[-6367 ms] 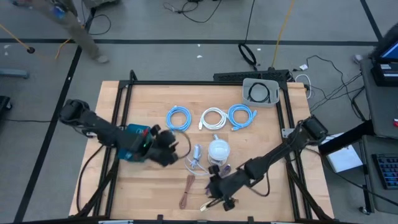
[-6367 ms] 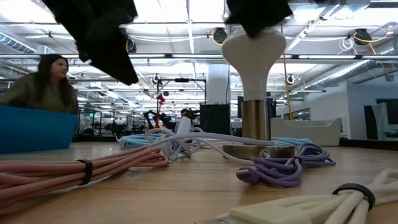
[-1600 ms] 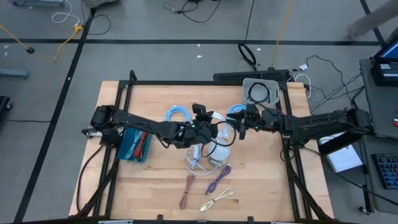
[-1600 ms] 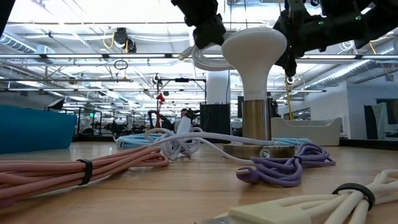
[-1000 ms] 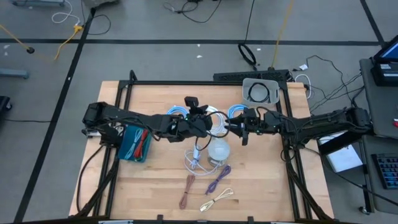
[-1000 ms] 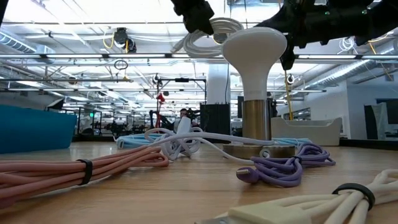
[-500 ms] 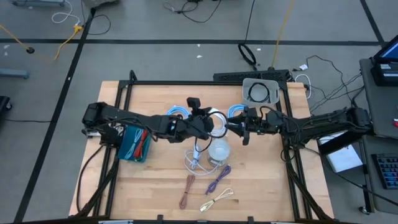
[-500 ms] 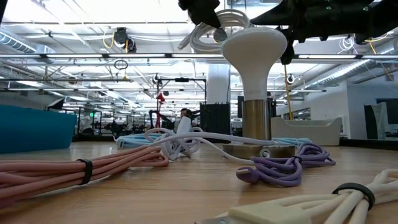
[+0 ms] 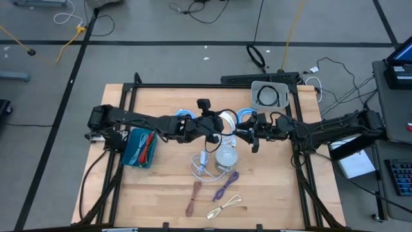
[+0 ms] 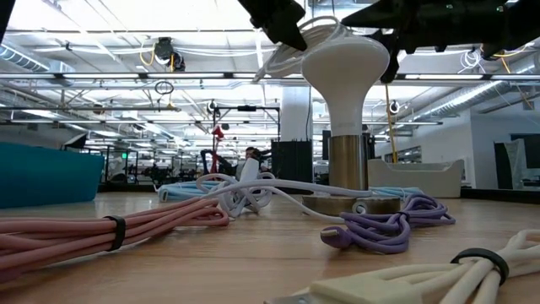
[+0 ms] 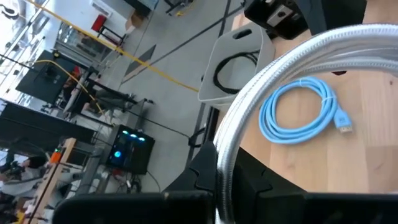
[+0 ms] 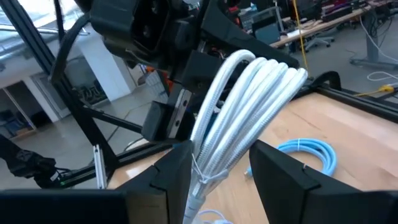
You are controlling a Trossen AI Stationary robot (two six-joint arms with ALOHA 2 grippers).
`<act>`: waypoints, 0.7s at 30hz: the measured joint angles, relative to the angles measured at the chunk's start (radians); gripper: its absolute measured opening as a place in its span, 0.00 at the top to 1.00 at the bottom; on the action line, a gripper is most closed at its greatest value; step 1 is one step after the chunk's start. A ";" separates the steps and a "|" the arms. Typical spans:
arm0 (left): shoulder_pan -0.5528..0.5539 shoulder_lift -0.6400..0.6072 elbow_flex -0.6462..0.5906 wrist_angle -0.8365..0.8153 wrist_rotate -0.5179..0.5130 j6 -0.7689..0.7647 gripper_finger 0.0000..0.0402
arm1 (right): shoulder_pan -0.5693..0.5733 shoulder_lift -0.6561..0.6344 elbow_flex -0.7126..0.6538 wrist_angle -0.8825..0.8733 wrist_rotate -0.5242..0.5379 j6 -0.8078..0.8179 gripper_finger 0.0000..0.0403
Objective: Pick & Place USB Port
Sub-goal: Put the white HDMI cable into the gray bin
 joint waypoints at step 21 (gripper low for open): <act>-0.001 0.000 -0.018 -0.025 -0.017 -0.023 0.96 | 0.006 0.000 0.000 0.000 -0.007 0.052 0.29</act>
